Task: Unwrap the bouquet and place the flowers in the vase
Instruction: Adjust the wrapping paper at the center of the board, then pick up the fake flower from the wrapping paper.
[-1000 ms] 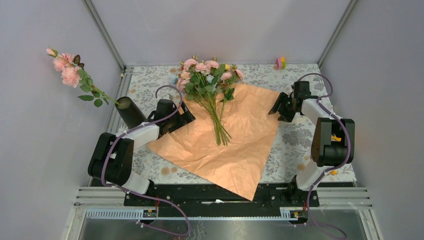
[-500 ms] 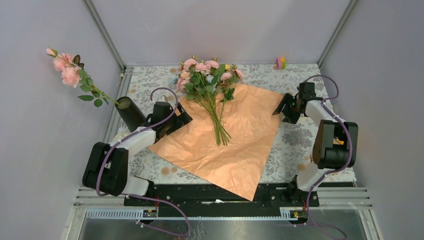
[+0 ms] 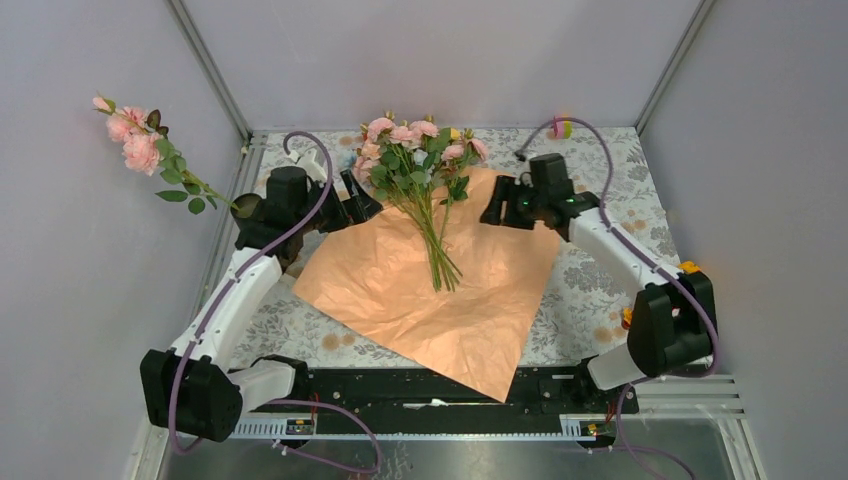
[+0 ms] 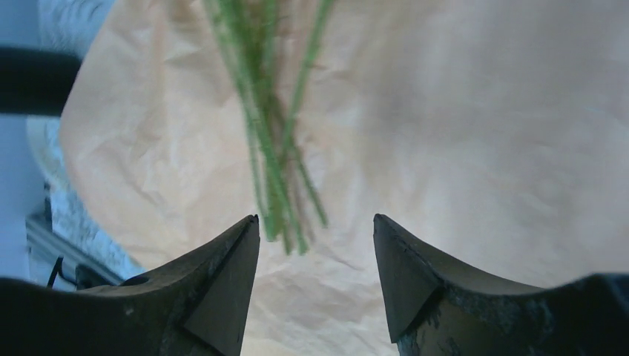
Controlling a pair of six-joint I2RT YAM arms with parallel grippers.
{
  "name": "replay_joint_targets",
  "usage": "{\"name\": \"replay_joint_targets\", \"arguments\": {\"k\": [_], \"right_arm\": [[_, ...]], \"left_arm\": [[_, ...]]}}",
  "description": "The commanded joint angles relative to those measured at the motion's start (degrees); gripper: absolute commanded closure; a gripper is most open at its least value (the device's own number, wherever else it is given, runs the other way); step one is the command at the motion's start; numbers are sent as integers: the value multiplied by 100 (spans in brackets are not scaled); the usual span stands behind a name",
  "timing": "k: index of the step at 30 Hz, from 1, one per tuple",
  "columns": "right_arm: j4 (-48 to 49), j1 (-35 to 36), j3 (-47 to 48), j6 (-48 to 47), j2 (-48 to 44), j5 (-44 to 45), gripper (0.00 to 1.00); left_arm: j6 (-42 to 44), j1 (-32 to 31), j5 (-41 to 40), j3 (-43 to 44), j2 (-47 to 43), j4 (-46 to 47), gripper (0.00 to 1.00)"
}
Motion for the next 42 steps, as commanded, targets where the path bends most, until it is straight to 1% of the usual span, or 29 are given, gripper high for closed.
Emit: {"name": "replay_joint_targets", "arguments": {"k": [1,3,5,8,10,13,17,24,28,36,42], "right_arm": [[609,1009,596,38,571,66,36],[678,1384,904,13,978,116,36],[665,1667,1236,-45,1406,268,36],[493,1881,1781,-49,2053,295,40],[379,1957,2102,-73,2366,377,43],[247,1993,2339,-136,2676,575,46],[109,1994,2495,-191,2893,860,50],[-47,1996,2687,-343,3169,988,57],[-50,1989,2772,-374,3281,989,59],[-53,1994,2924,-401,3471,971,69],[-42,1995,2953,-431,3576,954,73]], "left_arm": [[1755,93,899,737,-1,-1002,1],[2049,93,922,880,-79,-1074,1],[2178,93,525,873,-194,-987,1],[2212,181,-114,818,-246,-969,1],[2188,294,-96,740,-236,-954,1],[2084,399,-9,596,-259,-808,1],[1942,541,271,465,-314,-617,1],[1872,662,427,413,-298,-535,1],[1838,690,492,386,-290,-491,1],[1795,724,536,342,-298,-436,1],[1778,760,554,312,-316,-420,1]]}}
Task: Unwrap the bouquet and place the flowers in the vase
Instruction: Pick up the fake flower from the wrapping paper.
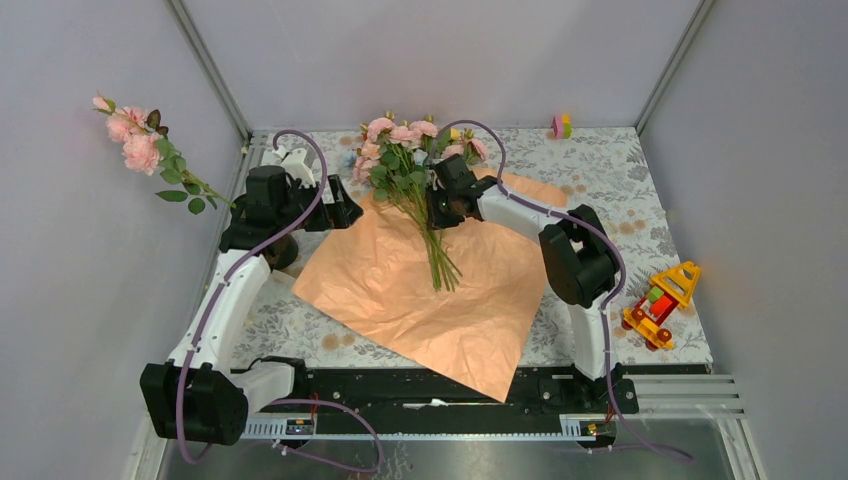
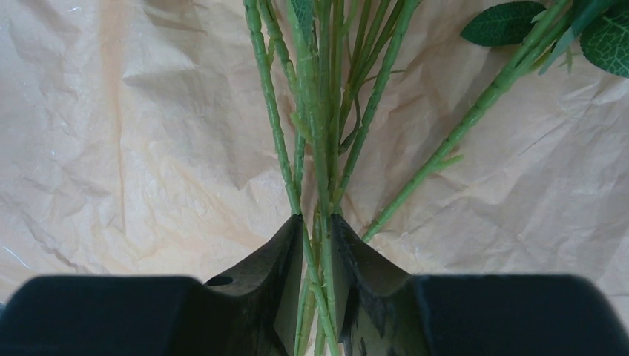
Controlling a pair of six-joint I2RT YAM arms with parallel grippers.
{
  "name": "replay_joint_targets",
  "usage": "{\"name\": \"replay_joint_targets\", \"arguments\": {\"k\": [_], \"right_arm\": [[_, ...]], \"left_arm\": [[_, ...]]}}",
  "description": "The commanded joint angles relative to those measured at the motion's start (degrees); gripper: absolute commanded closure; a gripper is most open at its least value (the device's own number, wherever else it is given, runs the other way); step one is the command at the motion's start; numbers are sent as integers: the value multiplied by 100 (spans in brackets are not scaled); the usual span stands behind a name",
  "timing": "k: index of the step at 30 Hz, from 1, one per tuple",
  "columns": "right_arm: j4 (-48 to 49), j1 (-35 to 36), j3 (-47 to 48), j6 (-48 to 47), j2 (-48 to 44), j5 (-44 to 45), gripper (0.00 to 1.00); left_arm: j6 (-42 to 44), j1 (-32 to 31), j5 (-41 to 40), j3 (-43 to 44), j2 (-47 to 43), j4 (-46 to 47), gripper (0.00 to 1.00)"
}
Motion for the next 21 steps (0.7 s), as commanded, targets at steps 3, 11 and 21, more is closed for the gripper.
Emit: {"name": "replay_joint_targets", "arguments": {"k": [3,11,21], "right_arm": [[-29,10,270,-126,160,27,75],[-32,9,285,-146,222,49,82],[20,17,118,-361,-117,329,100]], "left_arm": [[-57,73,174,-49,-181,365,1],[-95,110,216,-80,-186,405,1],[-139,145,233,-115,-212,458,1]]}}
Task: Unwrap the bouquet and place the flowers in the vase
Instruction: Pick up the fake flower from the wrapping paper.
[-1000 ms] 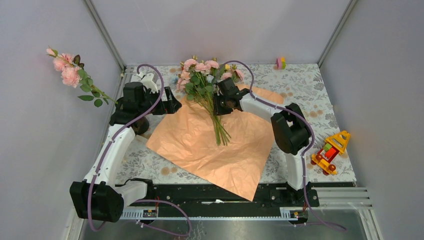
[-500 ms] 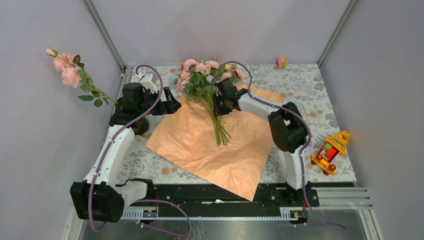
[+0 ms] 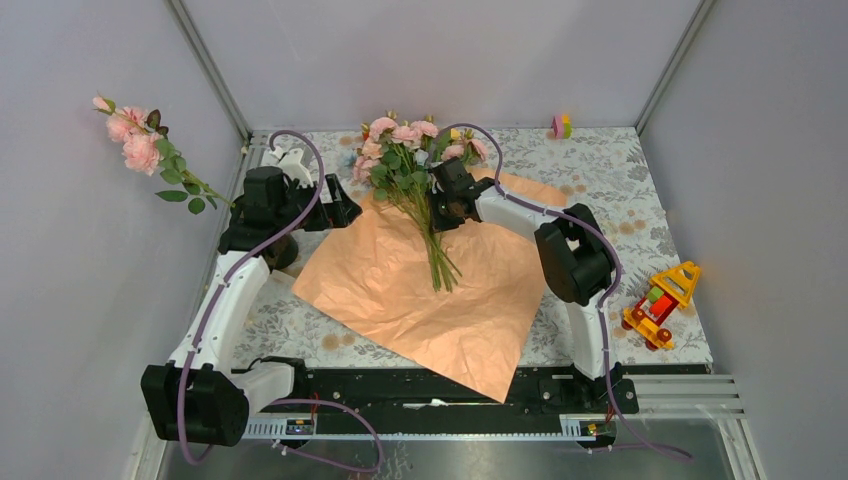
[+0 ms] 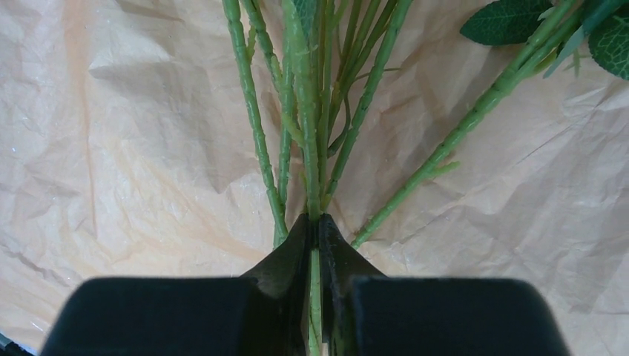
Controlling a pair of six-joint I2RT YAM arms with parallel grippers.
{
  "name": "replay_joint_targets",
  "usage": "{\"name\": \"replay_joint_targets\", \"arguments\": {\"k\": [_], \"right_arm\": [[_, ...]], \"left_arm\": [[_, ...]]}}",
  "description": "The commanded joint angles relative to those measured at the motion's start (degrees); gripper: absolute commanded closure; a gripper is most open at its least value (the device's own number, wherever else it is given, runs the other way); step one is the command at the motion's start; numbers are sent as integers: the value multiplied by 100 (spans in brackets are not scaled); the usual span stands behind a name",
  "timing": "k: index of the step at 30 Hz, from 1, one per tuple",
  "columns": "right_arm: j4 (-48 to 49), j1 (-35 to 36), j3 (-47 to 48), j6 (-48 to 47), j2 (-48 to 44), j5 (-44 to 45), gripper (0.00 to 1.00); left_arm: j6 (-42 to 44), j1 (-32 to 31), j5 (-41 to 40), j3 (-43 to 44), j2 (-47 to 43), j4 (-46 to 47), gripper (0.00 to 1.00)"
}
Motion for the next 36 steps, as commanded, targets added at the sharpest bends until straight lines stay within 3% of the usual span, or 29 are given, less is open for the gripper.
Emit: {"name": "replay_joint_targets", "arguments": {"k": [1,21,27,36], "right_arm": [[120,18,-38,-207,-428,377,100],[1354,15,-1582,-855,-2311,2732,100],[1653,9,-1882,-934,-3229,2517,100],[1718,228,-2054,-683,-4348,388,100]], "left_arm": [[-36,55,155,-30,-175,309,1],[-276,108,313,-153,-307,606,1],[-949,100,746,-193,-584,1114,2],[-2549,-618,1117,-487,-1065,2839,2]]}}
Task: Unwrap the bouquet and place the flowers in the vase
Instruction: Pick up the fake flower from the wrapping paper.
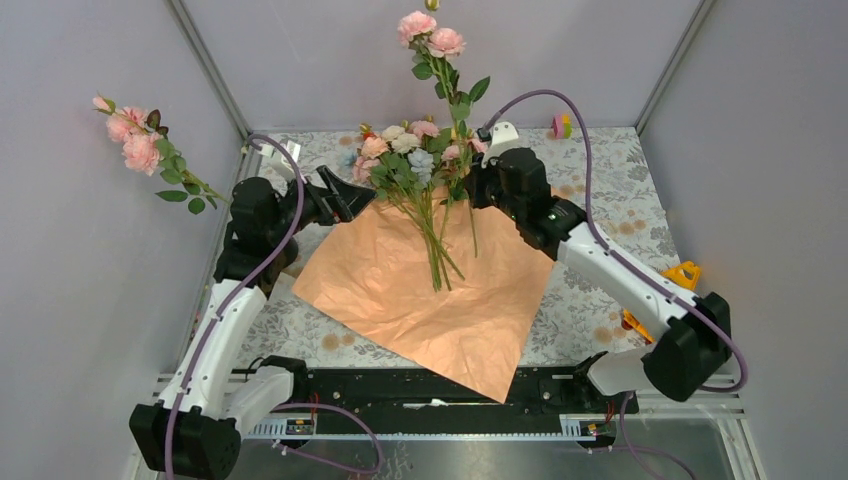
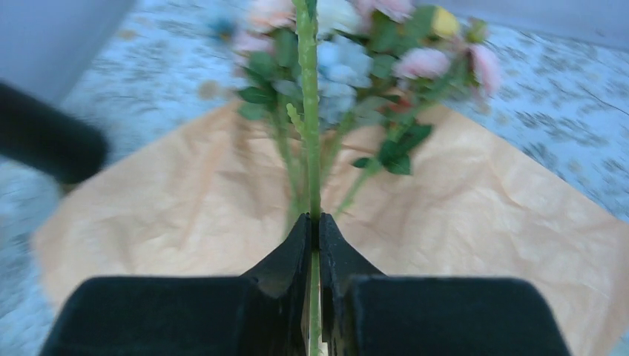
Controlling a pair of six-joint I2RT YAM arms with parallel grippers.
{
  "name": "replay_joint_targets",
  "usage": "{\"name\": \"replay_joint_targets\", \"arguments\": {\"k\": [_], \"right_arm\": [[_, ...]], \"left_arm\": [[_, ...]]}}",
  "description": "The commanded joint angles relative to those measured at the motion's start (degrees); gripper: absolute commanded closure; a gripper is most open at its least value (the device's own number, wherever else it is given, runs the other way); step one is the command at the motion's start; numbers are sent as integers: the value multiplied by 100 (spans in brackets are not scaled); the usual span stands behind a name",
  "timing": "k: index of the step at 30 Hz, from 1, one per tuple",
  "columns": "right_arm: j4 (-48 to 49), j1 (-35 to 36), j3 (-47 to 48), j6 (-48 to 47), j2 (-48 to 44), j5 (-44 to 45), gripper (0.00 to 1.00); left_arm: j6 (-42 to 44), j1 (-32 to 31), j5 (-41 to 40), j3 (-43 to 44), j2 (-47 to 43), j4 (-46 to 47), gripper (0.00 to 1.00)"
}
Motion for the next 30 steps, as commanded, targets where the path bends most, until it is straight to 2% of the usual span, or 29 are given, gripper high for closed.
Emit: {"name": "replay_joint_targets", "arguments": {"k": [1,5,9,15,18,22,27,30], "right_arm": [[308,235,35,162,-471,-1429,100],[768,362,-64,685,-688,-2599,100],[943,627,45,928,-693,-3062,100],[1222,790,180,1212,-542,-3678,100],[1214,867,259,1204,-456,-3851,100],[1152,879,290,1173,-373,-3885,100],[1122,891,306,1157,-336,-3895,100],[1088,891,309,1132,-331,-3839,100]], "left_arm": [[-1038,-479,331,-39,-165,1557,2],[-1667,-836,469,-96,-73,2605,1],[-1980,-1054,476,-86,153,3248,1],[-1935,-1308,239,-117,342,3375,2],[-1917,-1334,164,-114,379,3389,8],[-1868,-1343,104,-132,308,3338,29],[-1808,-1338,80,-114,261,3173,48],[-1824,-1343,90,-123,257,3163,65]]}}
